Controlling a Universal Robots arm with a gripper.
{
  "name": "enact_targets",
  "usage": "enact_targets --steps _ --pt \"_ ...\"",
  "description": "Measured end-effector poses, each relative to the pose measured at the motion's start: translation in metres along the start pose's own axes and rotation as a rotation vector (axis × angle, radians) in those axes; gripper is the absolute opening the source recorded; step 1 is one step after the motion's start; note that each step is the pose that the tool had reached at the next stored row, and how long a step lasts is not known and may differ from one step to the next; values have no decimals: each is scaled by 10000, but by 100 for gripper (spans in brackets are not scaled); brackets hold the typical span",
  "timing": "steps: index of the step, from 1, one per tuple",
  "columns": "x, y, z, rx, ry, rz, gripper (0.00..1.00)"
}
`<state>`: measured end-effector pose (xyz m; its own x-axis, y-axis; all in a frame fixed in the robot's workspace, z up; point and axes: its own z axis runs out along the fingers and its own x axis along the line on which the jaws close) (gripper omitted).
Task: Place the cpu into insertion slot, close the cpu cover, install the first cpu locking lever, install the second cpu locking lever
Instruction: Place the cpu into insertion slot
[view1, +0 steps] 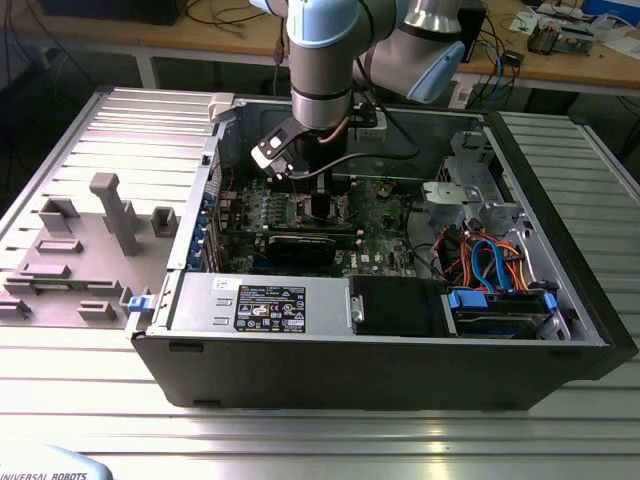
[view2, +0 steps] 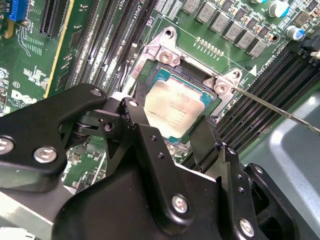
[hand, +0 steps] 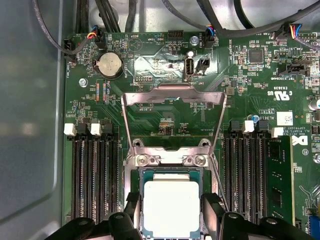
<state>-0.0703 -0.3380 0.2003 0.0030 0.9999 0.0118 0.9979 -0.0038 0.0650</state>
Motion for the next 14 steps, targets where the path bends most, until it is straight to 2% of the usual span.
enact_targets --steps 14 --pt "0 0 -5 1 6 0 62"
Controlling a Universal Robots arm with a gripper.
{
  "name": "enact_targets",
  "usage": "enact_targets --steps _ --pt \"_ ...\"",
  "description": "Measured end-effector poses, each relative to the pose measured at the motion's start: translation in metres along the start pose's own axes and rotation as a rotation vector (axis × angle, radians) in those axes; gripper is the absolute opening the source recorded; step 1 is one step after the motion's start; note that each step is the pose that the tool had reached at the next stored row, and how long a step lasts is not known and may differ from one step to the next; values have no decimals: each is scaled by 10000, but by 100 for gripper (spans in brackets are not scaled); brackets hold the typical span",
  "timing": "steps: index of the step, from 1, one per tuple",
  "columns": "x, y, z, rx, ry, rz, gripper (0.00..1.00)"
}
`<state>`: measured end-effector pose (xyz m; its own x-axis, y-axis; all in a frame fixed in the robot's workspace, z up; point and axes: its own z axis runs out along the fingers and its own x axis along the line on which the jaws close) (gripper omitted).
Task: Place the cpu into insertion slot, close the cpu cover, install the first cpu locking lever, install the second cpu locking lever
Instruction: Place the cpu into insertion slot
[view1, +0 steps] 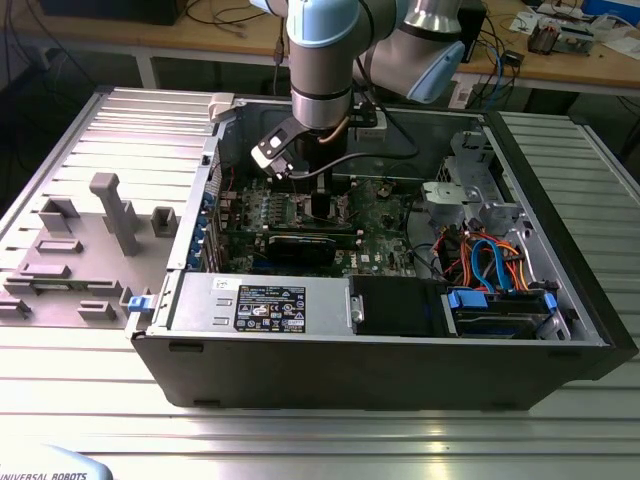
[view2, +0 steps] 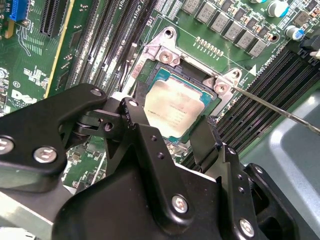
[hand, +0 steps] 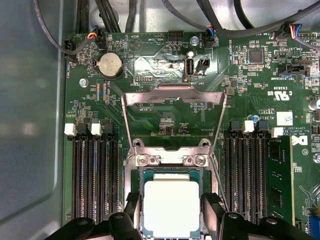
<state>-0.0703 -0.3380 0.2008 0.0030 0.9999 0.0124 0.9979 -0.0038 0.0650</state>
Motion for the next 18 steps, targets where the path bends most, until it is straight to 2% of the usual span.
enact_targets --steps 3,4,6,9,10,12,16,17,18 --pt "0 0 -1 0 0 0 63" --pt "0 0 -1 -1 1 0 69" --pt "-1 1 -16 3 -4 -1 69" --pt "1 4 -60 17 -1 0 69" --pt "1 7 -98 44 0 0 69" --pt "2 13 -126 79 1 1 69" --pt "3 38 -188 210 0 4 43" --pt "3 42 -193 229 1 4 43" --pt "3 47 -200 255 0 5 37"
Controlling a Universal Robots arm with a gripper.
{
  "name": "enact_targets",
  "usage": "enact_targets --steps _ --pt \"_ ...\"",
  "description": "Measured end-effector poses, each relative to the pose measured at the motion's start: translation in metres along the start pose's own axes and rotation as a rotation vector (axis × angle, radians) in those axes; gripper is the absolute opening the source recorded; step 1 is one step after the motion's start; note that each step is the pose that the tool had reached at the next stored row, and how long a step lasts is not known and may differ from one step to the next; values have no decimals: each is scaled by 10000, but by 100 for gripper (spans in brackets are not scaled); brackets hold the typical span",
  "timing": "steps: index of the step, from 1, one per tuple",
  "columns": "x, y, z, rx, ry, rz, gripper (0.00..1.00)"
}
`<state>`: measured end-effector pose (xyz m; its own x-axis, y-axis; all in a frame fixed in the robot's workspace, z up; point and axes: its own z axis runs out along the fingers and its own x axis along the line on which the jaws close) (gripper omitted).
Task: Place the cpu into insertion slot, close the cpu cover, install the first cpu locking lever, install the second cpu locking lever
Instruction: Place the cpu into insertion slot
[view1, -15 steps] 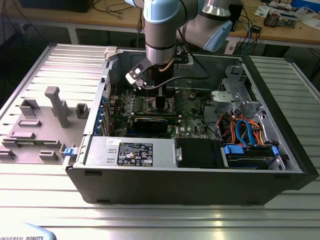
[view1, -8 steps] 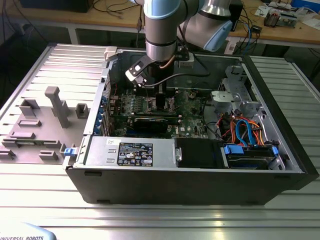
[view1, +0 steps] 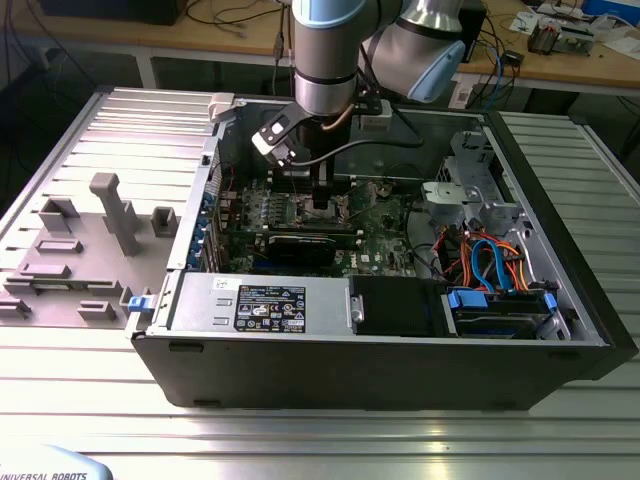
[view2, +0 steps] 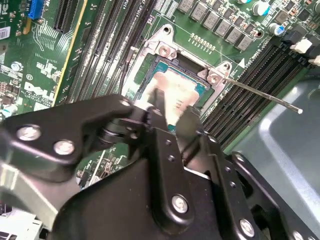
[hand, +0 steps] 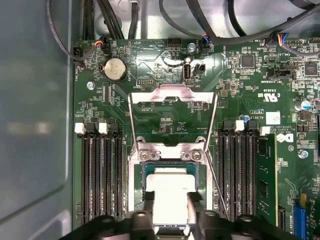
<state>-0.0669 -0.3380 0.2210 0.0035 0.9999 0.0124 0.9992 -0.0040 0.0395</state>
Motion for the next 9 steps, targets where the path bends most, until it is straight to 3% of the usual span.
enact_targets --steps 4,9 --pt "0 8 -7 43 -1 2 13" --pt "0 9 -7 44 -1 0 11"
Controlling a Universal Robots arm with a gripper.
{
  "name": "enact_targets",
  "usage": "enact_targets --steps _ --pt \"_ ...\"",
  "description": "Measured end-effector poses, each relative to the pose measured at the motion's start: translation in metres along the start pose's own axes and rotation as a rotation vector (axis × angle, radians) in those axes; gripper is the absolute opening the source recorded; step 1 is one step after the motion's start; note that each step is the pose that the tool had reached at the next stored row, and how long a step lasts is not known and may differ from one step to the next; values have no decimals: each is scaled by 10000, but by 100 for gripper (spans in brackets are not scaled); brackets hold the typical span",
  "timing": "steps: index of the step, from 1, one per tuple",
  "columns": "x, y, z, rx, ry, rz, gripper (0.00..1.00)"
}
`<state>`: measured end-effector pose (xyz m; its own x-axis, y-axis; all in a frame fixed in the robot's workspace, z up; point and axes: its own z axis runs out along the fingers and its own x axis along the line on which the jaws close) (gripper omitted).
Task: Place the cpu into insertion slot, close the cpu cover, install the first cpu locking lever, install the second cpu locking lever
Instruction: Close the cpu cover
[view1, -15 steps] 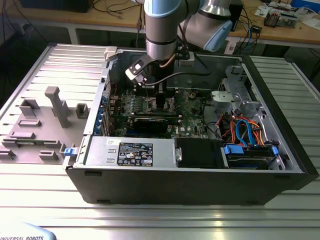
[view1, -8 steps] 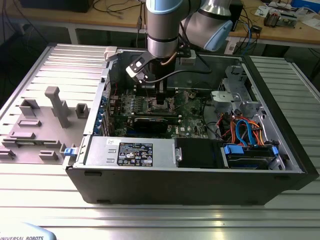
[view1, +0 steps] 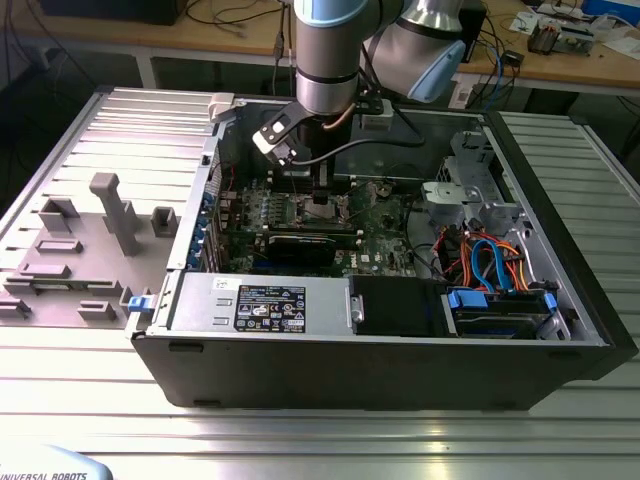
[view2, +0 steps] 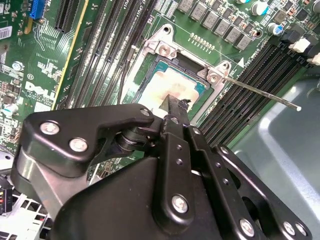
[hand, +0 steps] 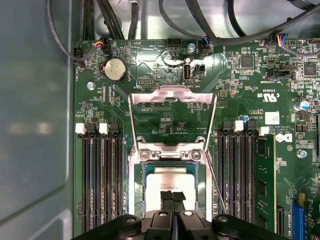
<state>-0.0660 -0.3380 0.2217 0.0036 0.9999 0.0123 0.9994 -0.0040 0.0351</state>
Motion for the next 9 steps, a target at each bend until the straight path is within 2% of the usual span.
enact_targets --steps 9 --pt "0 4 0 3 0 0 11"
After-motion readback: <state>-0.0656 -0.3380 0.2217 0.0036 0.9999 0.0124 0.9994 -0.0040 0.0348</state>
